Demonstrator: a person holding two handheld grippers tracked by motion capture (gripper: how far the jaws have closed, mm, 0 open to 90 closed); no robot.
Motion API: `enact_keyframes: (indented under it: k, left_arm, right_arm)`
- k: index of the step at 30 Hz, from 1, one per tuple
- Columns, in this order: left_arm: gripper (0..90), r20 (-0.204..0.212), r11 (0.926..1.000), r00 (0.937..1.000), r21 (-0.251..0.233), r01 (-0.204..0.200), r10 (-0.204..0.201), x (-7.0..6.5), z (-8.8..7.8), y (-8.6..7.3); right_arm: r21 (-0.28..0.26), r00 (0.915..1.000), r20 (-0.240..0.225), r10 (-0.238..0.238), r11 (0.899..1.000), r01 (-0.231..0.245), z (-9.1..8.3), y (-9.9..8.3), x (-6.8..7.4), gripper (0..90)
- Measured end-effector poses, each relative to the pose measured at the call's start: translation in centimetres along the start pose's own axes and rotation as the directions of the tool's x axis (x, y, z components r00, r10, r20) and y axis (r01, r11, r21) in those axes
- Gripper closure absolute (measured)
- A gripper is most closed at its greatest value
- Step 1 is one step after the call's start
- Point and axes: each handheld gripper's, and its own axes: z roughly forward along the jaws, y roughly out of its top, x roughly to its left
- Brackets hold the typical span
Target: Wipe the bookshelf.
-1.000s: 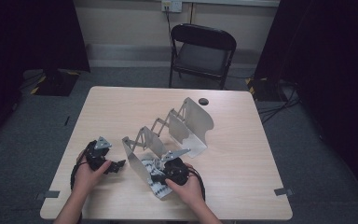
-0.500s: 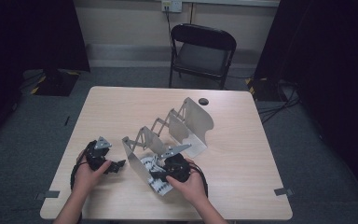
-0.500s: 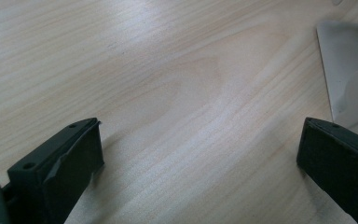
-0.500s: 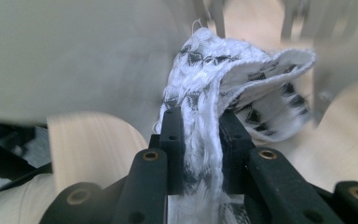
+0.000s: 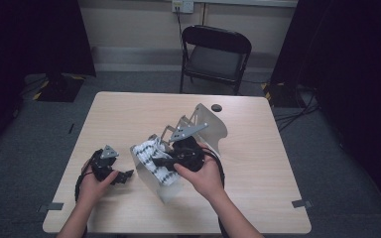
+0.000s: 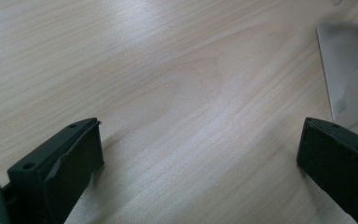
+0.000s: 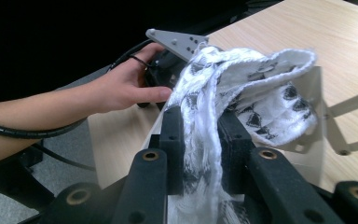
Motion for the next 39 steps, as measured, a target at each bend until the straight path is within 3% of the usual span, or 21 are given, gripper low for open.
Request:
enact_keyframes:
  k: [13, 21, 34, 39]
  left_arm:
    - [0.0, 0.000, 1.0000, 1.0000, 0.003, -0.005, 0.005, 0.0, 0.0, 0.0]
    - [0.0, 0.000, 1.0000, 1.0000, 0.004, -0.005, 0.005, 0.0, 0.0, 0.0]
    - [0.0, 0.000, 1.0000, 1.0000, 0.003, -0.005, 0.005, 0.0, 0.0, 0.0]
    - [0.0, 0.001, 1.0000, 1.0000, 0.003, -0.005, 0.005, 0.0, 0.0, 0.0]
  right_arm:
    - [0.046, 0.9998, -0.009, 0.017, 0.999, -0.017, 2.9, -3.4, -0.1, 74.9]
    - [0.078, 0.9978, -0.015, 0.064, 0.995, -0.063, 5.0, -6.6, -0.8, 74.9]
    - [0.111, 0.9929, 0.009, 0.119, 0.987, -0.119, 7.4, -11.2, -1.6, 74.4]
    - [0.114, 0.9914, 0.028, 0.128, 0.985, -0.130, 7.7, -12.1, -1.9, 73.6]
